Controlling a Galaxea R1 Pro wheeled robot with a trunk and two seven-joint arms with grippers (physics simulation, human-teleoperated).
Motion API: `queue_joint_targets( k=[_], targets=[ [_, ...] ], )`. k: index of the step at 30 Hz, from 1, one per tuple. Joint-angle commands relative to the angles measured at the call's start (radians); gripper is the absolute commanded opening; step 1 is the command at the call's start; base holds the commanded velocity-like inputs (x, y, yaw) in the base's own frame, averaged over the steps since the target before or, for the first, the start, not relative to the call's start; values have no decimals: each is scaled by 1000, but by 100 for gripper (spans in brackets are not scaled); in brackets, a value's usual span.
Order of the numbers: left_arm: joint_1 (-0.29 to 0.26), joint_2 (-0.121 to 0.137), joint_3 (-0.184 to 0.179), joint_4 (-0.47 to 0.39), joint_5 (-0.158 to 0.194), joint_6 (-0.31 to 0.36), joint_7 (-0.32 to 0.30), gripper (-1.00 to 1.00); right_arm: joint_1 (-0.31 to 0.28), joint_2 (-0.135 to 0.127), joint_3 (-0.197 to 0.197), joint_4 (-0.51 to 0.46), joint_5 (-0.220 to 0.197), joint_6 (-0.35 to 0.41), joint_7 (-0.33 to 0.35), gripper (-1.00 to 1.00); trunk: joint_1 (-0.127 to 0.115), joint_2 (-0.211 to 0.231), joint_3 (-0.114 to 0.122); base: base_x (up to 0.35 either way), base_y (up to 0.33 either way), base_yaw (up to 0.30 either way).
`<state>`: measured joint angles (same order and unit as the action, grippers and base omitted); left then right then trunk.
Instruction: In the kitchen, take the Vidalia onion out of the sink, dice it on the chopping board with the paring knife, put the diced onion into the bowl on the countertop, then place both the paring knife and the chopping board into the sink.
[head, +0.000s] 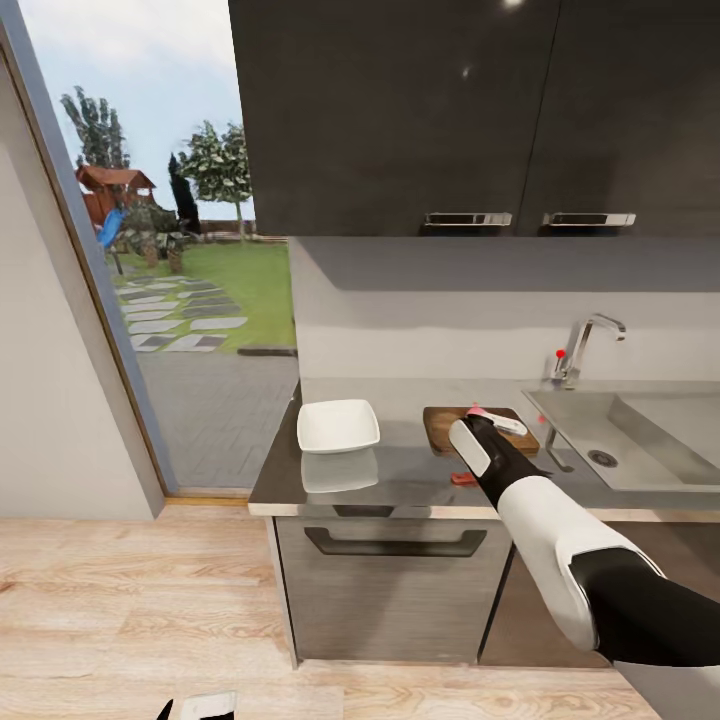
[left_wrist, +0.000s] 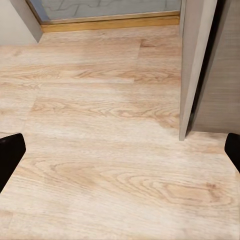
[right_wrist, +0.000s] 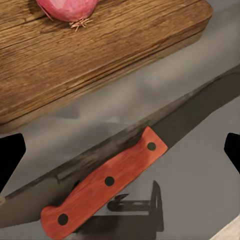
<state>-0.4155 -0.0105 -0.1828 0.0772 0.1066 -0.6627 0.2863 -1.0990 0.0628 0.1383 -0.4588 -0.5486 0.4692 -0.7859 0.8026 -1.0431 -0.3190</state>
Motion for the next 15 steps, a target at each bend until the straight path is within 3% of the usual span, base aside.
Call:
queue_joint_targets(
  k=[1,5,15],
  targets=[
    [-2,-1,-9,4,10,-6,1,100,-1,-1,7,-1,-7,4,-6,100,0,-1,-1,0,0,0],
    [-2,-1,-9,4,10,-6,1,100,-1,0,6,8,-16,-38,-3,100,0,-1,-1,0,0,0],
    [-2,0,-9,3,10,-6,0,100,-1,-7,4,22,-94,-107,-4,100,0,-1,-1,0,0,0]
  ],
)
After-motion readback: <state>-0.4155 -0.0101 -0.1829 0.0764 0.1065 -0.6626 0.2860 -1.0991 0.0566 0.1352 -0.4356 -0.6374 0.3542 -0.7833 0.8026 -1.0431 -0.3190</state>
